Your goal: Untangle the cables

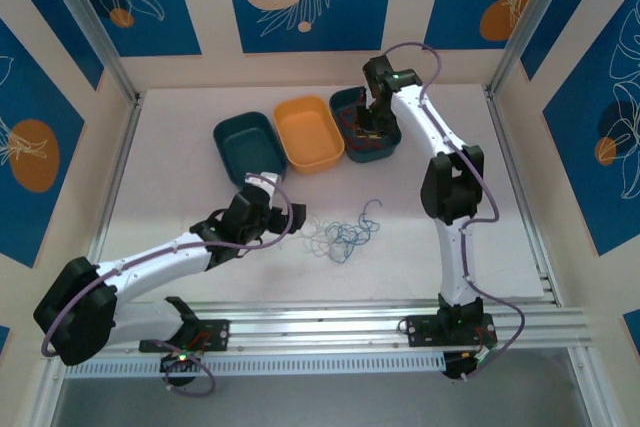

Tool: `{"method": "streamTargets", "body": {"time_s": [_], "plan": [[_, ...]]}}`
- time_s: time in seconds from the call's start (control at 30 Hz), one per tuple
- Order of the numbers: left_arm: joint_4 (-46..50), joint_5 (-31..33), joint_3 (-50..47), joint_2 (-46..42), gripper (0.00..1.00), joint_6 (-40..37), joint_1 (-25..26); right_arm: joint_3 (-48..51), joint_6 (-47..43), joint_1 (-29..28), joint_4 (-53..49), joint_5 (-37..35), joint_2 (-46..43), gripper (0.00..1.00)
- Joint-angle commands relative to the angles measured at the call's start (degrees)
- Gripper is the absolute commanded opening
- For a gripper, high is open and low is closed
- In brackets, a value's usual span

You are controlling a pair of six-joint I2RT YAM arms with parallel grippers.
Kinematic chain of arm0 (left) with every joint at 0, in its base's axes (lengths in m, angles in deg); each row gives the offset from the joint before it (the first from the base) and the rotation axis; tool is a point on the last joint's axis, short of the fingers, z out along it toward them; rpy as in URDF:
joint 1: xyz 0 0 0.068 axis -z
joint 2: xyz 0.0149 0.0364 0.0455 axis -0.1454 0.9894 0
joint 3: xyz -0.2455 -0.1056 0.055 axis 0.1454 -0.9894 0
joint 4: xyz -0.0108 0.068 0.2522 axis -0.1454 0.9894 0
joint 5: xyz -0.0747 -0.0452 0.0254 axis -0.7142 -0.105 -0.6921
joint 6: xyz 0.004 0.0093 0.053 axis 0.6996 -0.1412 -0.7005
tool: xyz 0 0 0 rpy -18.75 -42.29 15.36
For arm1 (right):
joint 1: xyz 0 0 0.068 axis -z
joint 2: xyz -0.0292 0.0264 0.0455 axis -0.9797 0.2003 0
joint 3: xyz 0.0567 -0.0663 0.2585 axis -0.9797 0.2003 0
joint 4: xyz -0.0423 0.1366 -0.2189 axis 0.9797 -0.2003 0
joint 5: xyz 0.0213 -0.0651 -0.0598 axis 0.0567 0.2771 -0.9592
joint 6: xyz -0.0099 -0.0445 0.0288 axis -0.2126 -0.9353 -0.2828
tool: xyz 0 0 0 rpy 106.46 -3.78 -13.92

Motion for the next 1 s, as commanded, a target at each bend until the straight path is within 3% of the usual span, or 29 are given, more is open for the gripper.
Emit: {"method": "streamTargets", "body": {"time_s": [0.0,0.4,0.67,0.97], "plan": [[-1.3,-0.7,-0.6,-1.0,1.0,0.3,-0.4,3.0,1.0,-0.2,-0.4,-3.0,-6.9,0.35],[0.5,-2.4,1.5,0.3,1.0,2.0,-0.4,25.9,7.9,-4.3,4.8,-5.2,-27.9,0.38],[2.7,-7.5,5.6,6.8,1.0,2.8,-0.4,48.1,16.5,-5.6,9.2,3.1,-38.1,0.43],[0.3,-16.9,8.8,15.3,1.0,5.4,-0.4,61.5,19.4,-7.3,15.7,9.5,-43.9,0.48]]}}
